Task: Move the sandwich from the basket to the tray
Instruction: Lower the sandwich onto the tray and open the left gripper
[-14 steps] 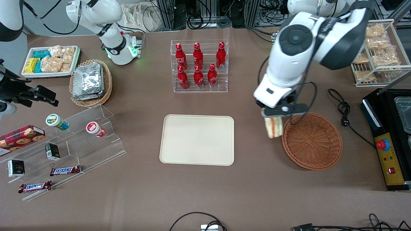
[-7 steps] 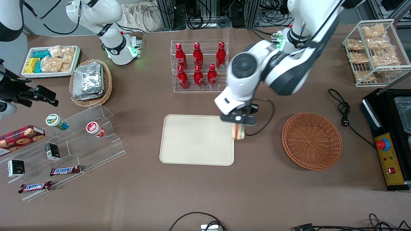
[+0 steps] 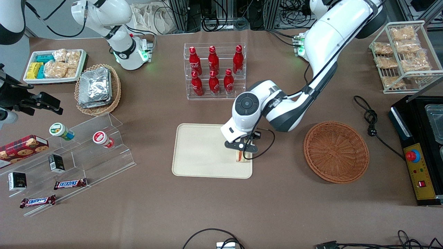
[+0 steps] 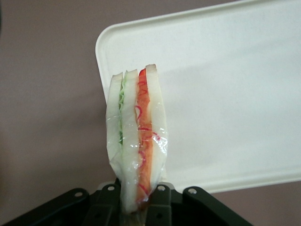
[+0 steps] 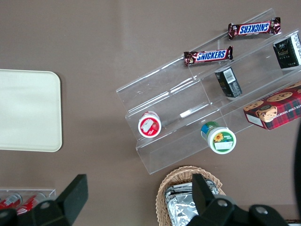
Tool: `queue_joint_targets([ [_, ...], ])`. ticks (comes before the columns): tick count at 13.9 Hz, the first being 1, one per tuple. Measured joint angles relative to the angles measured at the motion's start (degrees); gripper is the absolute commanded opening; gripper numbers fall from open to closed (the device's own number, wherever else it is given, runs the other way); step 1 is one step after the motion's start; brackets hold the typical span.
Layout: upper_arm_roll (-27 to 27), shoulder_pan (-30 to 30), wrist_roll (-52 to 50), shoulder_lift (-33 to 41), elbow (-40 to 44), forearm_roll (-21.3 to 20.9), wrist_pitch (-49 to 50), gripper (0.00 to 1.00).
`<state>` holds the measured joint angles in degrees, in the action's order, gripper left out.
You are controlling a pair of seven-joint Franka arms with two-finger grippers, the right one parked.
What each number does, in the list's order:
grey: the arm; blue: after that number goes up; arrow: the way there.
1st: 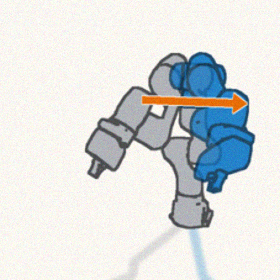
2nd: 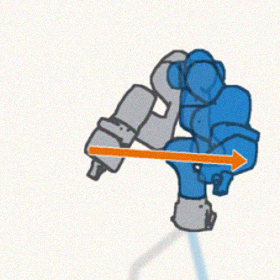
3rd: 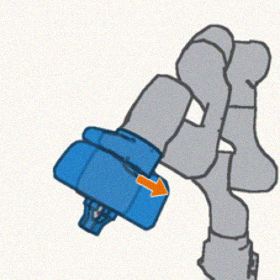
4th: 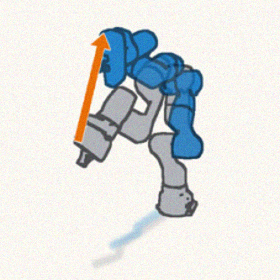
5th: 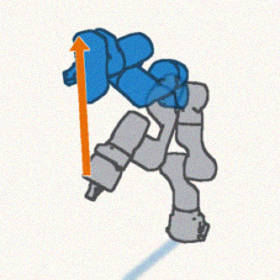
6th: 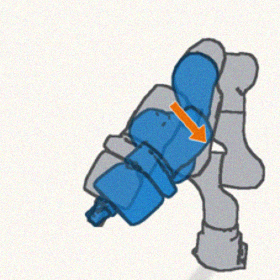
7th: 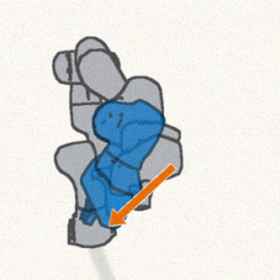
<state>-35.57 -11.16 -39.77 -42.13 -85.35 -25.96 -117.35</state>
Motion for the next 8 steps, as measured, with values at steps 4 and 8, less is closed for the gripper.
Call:
queue_joint_targets([
  [4,0.75,-0.80,-3.41,-4.05,0.02,-4.88,-3.44,0.23],
  [8,0.77,-0.95,-4.52,-5.12,0.21,-6.04,-4.79,1.00],
])
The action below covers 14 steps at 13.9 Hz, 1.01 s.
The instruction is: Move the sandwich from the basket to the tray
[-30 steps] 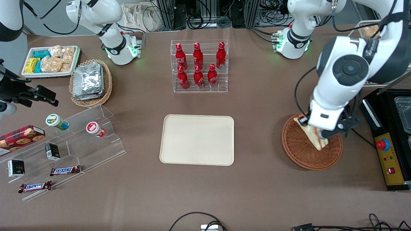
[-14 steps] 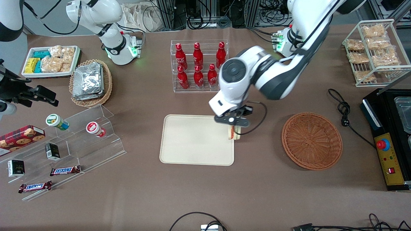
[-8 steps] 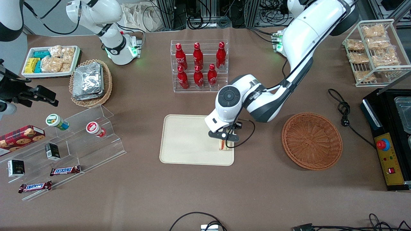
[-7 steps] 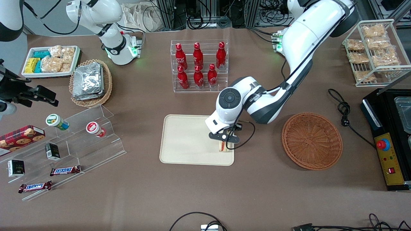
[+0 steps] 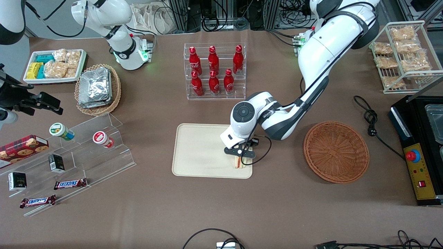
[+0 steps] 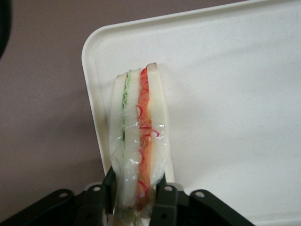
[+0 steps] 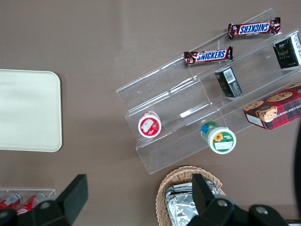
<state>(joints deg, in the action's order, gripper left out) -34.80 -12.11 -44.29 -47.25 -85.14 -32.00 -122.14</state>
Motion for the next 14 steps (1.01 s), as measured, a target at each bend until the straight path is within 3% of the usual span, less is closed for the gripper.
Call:
queue_joint_targets([
  [4,-0.02,0.09,-1.54,1.39,1.35,0.15,2.54,1.00],
  [7,-0.02,1.18,-3.82,7.10,2.00,3.15,7.04,1.00],
  [14,-0.11,15.17,4.83,25.14,-7.77,13.18,8.91,1.00],
])
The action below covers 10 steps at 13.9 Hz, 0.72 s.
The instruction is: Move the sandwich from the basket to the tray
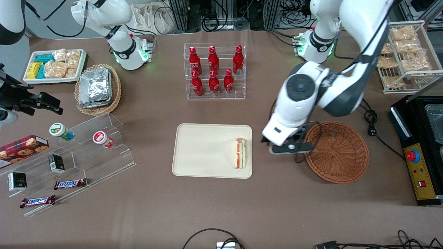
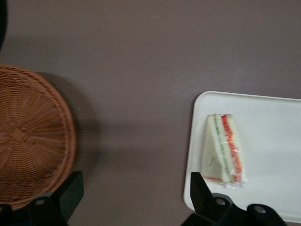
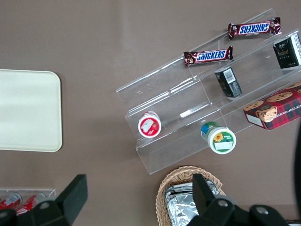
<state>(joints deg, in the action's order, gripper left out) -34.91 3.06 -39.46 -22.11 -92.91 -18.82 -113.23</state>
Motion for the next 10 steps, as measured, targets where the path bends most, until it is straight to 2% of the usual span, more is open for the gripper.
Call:
queue_joint_targets([
  [4,1.77,8.04,11.80,9.12,-4.20,6.19,3.16,1.00],
  [5,5.25,7.24,15.14,11.17,-4.55,8.74,3.60,1.00],
  [8,22.72,-1.96,26.23,16.18,-5.24,15.74,5.38,1.00],
  [10,28.02,-4.18,29.70,18.00,-5.53,16.99,6.46,1.00],
])
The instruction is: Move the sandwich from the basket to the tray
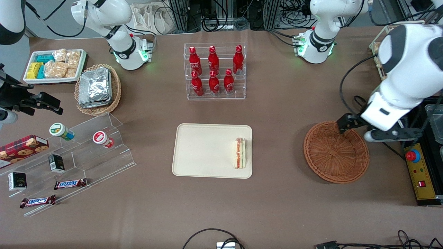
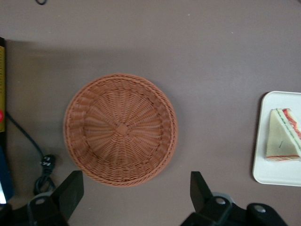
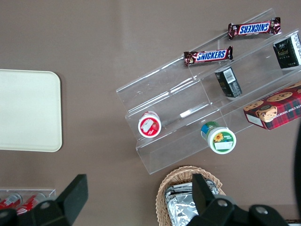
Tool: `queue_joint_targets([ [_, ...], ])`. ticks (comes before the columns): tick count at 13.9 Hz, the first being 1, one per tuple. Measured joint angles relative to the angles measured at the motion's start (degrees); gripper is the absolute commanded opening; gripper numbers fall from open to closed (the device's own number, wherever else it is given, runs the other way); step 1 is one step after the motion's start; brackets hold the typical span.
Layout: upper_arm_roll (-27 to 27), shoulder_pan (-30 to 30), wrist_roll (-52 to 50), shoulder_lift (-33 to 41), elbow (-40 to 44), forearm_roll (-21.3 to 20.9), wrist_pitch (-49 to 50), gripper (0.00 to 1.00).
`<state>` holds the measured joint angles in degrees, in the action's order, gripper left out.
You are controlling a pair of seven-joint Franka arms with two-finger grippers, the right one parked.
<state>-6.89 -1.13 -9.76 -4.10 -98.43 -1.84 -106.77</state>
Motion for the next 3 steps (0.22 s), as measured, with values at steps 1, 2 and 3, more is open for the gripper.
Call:
queue_joint_targets([
  [1,0.53,-0.10,0.53,0.38,-0.04,0.06,0.58,1.00],
  [2,0.56,-0.19,0.71,0.47,-0.03,0.06,1.50,1.00],
  [3,0.56,-0.40,0.82,0.47,-0.01,0.06,2.47,1.00],
])
